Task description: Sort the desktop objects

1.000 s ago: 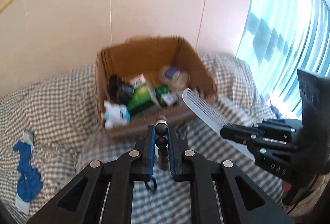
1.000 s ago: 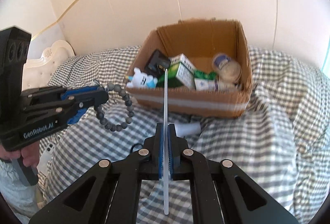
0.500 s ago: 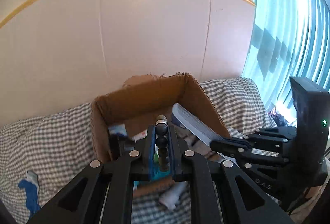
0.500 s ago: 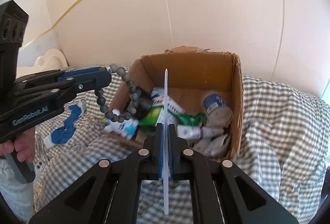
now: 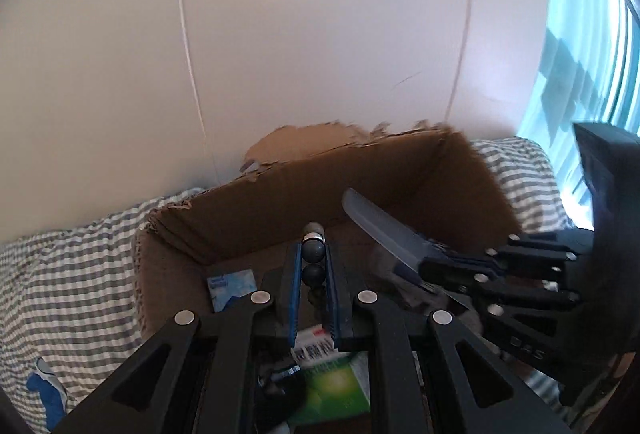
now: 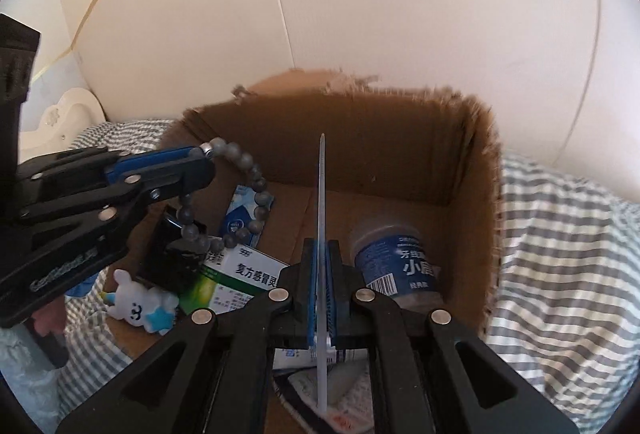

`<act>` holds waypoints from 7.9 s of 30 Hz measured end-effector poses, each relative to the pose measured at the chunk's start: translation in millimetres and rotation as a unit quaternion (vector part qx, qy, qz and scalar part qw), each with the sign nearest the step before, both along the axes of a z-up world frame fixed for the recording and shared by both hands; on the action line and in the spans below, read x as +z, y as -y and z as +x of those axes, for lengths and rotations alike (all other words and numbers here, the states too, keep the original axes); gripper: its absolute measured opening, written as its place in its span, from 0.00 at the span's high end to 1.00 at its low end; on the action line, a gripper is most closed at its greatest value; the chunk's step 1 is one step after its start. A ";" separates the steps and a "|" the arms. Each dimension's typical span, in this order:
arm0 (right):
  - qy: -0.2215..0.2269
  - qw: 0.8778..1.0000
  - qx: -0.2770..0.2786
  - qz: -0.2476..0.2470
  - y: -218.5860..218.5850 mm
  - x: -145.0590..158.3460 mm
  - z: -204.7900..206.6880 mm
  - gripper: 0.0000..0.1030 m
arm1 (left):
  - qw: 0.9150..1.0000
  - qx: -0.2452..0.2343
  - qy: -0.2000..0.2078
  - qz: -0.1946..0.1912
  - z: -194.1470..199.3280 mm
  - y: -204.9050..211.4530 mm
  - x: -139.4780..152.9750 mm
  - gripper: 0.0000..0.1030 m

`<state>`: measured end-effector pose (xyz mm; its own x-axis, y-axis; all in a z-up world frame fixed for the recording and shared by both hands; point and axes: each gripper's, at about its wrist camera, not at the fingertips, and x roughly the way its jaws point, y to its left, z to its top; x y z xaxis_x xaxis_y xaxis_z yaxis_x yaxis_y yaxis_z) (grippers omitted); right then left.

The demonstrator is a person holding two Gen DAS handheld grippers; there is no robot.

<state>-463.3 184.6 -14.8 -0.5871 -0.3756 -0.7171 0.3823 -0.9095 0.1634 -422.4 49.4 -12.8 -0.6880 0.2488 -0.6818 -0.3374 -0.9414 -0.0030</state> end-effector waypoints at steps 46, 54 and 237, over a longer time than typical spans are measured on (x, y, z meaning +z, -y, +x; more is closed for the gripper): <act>0.003 1.000 0.010 0.001 -5.8 -23.8 190.2 0.34 | 0.992 0.105 0.063 -0.045 231.2 51.2 -90.1 0.06; 0.065 0.997 -0.038 -0.025 -25.6 -62.7 181.3 0.34 | 0.990 0.077 0.055 -0.105 237.8 26.0 -128.9 0.06; -0.257 0.949 -0.181 0.024 -23.6 111.7 254.7 0.00 | 0.970 0.144 -0.191 0.040 214.8 86.4 92.1 0.00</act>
<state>-208.6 208.3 96.9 -0.9480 -0.0568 -0.3132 0.0617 -0.9981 -0.0058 -207.6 -37.0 79.2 -0.9354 0.0502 -0.3500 -0.0507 -0.9987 -0.0076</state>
